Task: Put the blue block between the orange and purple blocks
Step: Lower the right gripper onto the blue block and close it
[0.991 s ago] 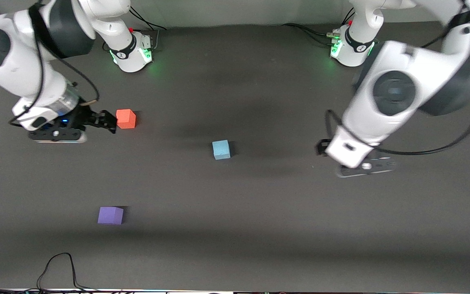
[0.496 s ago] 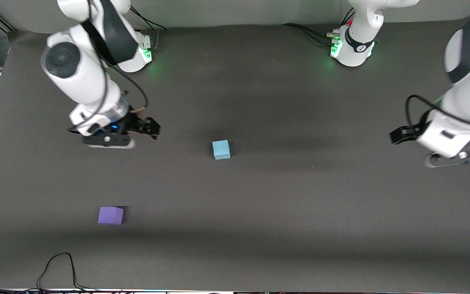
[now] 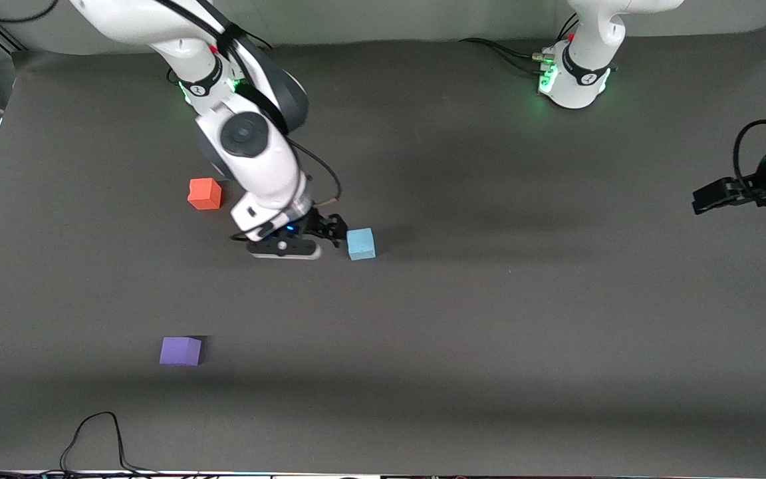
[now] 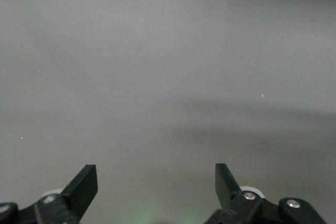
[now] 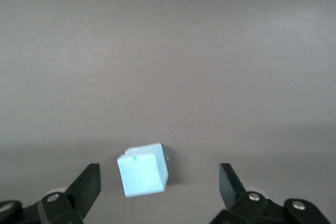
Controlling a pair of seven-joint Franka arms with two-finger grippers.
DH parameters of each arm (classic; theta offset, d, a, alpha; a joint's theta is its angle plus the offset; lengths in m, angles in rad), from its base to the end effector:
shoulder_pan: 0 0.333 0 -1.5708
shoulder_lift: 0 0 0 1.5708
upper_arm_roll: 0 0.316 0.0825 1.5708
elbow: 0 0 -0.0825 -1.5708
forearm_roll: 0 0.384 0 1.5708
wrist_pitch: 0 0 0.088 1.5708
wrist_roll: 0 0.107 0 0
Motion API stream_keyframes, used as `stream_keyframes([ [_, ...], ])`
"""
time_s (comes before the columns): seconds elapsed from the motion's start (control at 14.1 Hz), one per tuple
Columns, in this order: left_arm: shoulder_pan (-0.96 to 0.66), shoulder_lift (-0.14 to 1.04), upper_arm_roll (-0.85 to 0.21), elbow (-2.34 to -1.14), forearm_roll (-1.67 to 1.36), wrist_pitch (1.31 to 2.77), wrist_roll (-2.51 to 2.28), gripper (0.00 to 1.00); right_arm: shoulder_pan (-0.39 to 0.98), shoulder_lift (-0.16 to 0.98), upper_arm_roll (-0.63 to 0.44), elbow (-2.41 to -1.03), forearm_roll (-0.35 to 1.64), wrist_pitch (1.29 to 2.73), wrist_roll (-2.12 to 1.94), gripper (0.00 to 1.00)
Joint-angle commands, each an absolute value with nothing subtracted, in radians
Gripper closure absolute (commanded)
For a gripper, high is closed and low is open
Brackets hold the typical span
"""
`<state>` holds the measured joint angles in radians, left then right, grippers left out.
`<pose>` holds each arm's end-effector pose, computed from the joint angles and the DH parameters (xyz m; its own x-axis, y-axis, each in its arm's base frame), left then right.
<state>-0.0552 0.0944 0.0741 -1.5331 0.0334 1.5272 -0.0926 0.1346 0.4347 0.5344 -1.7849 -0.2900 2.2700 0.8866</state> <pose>0.5766 0.0126 0.5854 0.9890 0.1129 -0.0957 0.1086 -0.9929 -0.0494 0.5390 0.3768 0.3509 0.9904 -0.1000 0.0959 -0.0928 -0.9927 -0.0767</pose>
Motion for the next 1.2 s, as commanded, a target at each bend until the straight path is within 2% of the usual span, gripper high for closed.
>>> stream_keyframes([
  [0.0,-0.057,0.064,0.072,-1.571,0.02,1.539,-0.074,0.0,0.182,0.569,0.541,-1.732,-0.415,2.345,1.007,0.0],
  [0.28,-0.057,0.038,0.072,-1.612,0.021,1.543,-0.078,0.0,0.238,0.659,0.541,-1.741,-0.544,2.428,1.113,0.0],
  [0.57,-0.072,-0.004,0.057,-1.683,0.021,1.574,-0.101,0.0,0.244,0.698,0.54,-1.79,-0.696,2.447,1.21,0.0],
  [0.85,-0.077,-0.005,0.034,-1.681,0.051,1.559,-0.11,0.0,0.244,0.724,0.54,-1.825,-0.791,2.477,1.293,0.0],
  [0.92,-0.074,-0.003,0.034,-1.68,0.051,1.559,-0.109,0.0,0.244,0.724,0.54,-1.83,-0.793,2.491,1.298,0.08],
  [1.06,-0.074,0.0,0.034,-1.669,0.051,1.563,-0.107,0.0,0.242,0.724,0.54,-1.832,-0.793,2.491,1.293,0.6],
  [1.13,-0.075,0.005,0.034,-1.661,0.051,1.562,-0.107,0.0,0.242,0.724,0.54,-1.832,-0.793,2.491,1.292,0.69],
])
